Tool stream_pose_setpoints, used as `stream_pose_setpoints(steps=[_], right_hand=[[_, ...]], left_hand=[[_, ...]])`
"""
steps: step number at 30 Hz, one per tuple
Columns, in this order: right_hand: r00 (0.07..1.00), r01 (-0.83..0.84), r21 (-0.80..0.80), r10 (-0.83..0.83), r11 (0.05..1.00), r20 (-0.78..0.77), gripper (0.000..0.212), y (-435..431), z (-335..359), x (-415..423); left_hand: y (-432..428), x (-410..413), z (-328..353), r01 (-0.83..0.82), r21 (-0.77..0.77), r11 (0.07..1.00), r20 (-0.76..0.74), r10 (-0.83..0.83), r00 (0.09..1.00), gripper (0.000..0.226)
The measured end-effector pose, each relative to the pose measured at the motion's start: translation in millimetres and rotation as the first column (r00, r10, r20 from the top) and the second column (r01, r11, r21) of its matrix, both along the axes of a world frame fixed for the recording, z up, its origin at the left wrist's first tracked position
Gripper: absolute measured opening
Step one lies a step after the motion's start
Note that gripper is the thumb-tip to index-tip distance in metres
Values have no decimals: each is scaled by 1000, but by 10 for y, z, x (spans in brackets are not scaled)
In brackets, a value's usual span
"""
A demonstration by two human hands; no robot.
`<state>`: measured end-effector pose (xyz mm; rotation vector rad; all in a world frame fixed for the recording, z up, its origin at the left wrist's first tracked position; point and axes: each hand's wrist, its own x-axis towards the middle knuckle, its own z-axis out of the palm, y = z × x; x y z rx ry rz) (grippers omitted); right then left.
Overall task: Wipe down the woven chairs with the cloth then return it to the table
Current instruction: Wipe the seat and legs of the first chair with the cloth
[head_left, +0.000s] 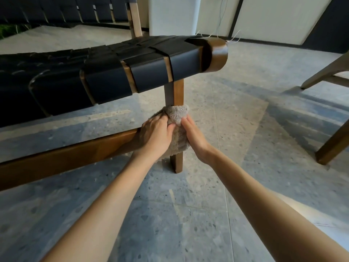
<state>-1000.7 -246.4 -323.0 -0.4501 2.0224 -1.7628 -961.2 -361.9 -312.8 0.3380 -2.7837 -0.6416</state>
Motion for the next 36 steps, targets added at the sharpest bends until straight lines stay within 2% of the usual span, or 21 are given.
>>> stream_pose_setpoints(steps=[2,5,10,14,17,20,23,27,29,31,36], right_hand=[[998,18,-14,-18,1000,-61,28,-22,88,-27],[984,43,-58,-52,997,-169,38,-61,207,-84],[947,58,-131,-96,990,-306,54,-98,372,-100],[899,79,-164,-141,983,-414,56,-138,537,-136],[886,109,-164,-170,980,-431,47,-173,610,-182],[886,137,-172,-199,975,-420,45,-198,618,-188],[901,130,-182,-192,975,-388,53,-210,595,-156],[938,116,-179,-167,977,-304,61,-156,412,-35],[958,104,-178,-147,978,-246,61,-104,240,58],[970,106,-175,-141,979,-201,58,-47,110,113],[963,88,-128,-117,988,-242,65,-18,224,20]], left_hand=[[2,-39,40,2,148,989,-18,1,1000,29],[45,-43,52,63,428,902,-65,-39,997,32],[138,-84,93,154,606,781,-197,-40,980,40],[120,-155,165,201,596,777,-291,-24,956,37],[84,-232,258,232,569,789,-358,-16,934,39],[65,-279,275,252,544,800,-379,-34,925,43],[68,-311,217,237,499,833,-384,-33,923,45],[172,-176,4,171,519,837,-329,11,944,48],[247,-35,-139,123,366,922,-337,8,942,59],[270,42,-247,85,265,961,-375,21,927,64],[245,-4,-172,130,350,928,-353,2,936,67]])
